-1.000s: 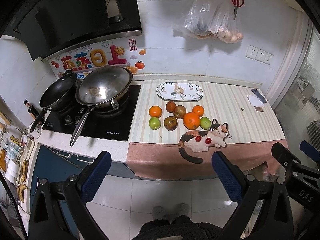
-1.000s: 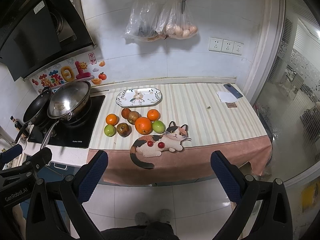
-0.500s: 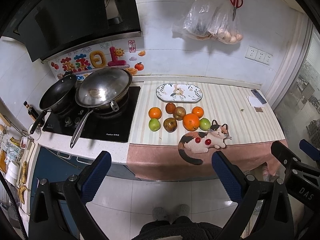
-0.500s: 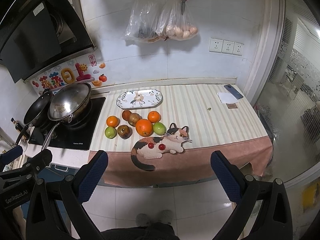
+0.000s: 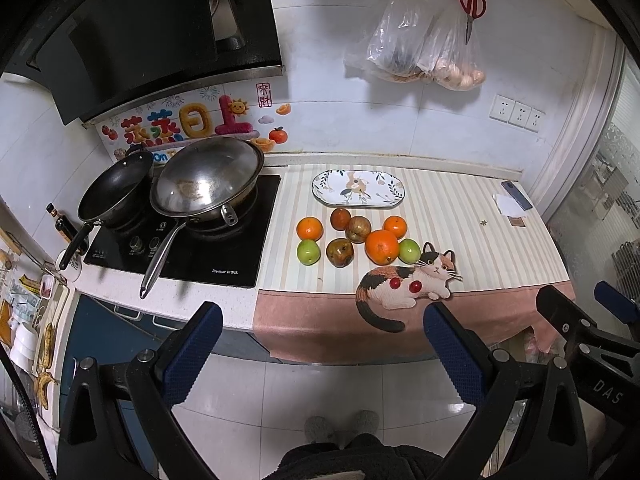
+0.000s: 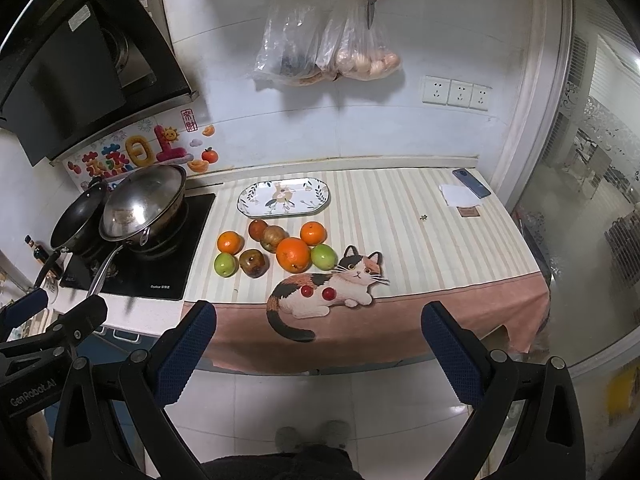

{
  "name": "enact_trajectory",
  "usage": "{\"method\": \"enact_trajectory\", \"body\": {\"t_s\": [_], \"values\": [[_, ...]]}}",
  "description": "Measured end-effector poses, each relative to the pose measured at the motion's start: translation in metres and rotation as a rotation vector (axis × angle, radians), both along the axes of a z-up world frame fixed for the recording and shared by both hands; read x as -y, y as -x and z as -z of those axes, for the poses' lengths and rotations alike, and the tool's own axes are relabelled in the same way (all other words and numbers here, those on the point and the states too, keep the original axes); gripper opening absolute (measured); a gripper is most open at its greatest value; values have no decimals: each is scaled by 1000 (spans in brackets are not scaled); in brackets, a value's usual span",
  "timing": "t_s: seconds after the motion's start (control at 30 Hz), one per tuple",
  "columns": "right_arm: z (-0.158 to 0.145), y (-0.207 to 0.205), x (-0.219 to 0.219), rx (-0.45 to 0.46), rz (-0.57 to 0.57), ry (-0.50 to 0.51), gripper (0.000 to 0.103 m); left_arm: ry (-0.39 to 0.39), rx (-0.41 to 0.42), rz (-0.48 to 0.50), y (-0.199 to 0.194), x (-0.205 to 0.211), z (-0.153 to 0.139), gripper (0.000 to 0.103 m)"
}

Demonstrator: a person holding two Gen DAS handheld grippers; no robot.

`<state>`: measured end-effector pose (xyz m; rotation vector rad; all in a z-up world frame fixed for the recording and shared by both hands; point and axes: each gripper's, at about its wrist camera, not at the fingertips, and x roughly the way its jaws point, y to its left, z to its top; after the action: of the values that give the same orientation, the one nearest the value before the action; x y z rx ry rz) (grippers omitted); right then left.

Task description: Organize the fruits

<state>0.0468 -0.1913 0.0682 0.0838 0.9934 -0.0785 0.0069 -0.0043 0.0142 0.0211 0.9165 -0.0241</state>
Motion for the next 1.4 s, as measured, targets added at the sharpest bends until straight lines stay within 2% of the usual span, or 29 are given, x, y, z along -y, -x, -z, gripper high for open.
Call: {"method": "enact_trajectory", "body": {"t_s": [0.1,0.3,0.4,0.53,0.7,0.83,0.97,1.07,1.17,1.27,1.4], "values": [[1,-1,1,15,16,-20,103,4,18,-9,-5,-1,-2,103],[8,-10,2,103,40,-103,103,6,88,-69,-28,-27,4,103],[22,-24,-5,90,37,-139,103,16,99,-97,-46,-45,14,103],[52,-51,-11,39,31,-190,103,0,66,-123,-80,-67,38,103],[103,-100,-12,-59,22,-203,103,22,-58,-147,-127,-82,80,103],[154,-153,-8,-136,-9,-212,103,5,-154,-154,-169,-79,124,103],[222,-216,-2,-254,-74,-260,98,-10,-284,-176,-216,-72,177,102],[283,-268,-3,-373,-140,-278,89,3,-371,-210,-245,-73,212,96],[331,-306,-12,-467,-205,-278,86,58,-470,-241,-276,-73,251,94],[372,-333,-23,-553,-281,-253,86,94,-539,-260,-298,-71,278,94],[404,-350,-41,-651,-359,-215,86,106,-603,-274,-317,-67,304,94]]}}
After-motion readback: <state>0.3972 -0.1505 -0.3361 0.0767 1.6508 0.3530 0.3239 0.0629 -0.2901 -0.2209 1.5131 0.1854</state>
